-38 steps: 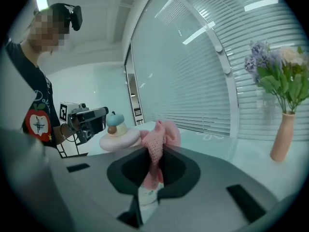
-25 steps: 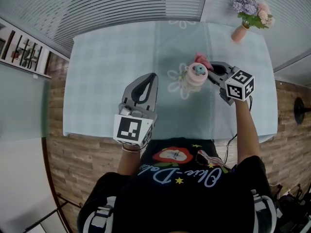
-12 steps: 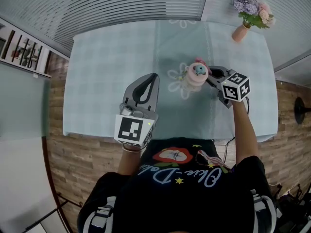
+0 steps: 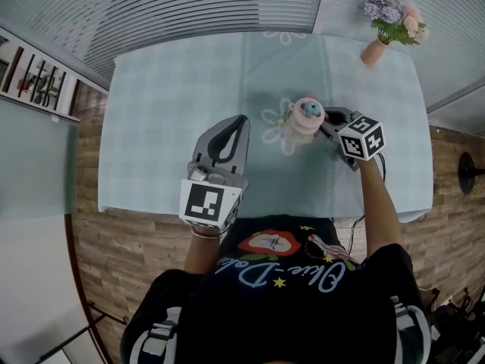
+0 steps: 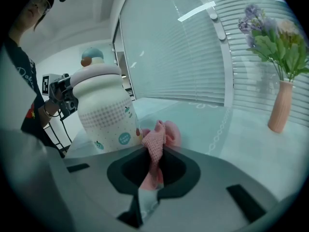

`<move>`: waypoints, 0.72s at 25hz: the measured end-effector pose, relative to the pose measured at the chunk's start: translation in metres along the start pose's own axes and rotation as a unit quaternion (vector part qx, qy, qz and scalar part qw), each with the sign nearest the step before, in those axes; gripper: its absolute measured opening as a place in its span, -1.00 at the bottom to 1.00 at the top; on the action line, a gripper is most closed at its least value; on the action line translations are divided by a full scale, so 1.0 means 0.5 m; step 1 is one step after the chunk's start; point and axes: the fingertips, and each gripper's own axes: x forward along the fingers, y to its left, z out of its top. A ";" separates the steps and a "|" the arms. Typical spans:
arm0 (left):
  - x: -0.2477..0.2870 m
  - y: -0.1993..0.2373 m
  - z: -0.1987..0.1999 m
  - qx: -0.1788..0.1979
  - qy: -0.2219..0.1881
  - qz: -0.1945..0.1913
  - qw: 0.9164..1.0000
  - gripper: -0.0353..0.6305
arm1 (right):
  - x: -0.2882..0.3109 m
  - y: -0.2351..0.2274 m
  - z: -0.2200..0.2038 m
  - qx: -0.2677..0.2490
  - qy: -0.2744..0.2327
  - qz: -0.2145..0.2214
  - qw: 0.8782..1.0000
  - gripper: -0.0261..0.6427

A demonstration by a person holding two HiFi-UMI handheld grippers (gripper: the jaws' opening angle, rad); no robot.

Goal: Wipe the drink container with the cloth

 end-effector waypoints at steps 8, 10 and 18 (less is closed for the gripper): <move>-0.004 0.001 0.002 0.004 0.000 0.001 1.000 -0.88 | 0.006 -0.002 -0.016 0.012 0.003 -0.021 1.000 -0.82; -0.003 0.001 0.003 0.004 0.002 0.001 1.000 -0.88 | 0.007 -0.004 -0.018 0.015 0.001 -0.027 1.000 -0.81; -0.002 -0.006 0.008 0.006 -0.001 -0.007 1.000 -0.88 | -0.006 -0.018 -0.011 0.019 -0.014 -0.065 0.998 -0.81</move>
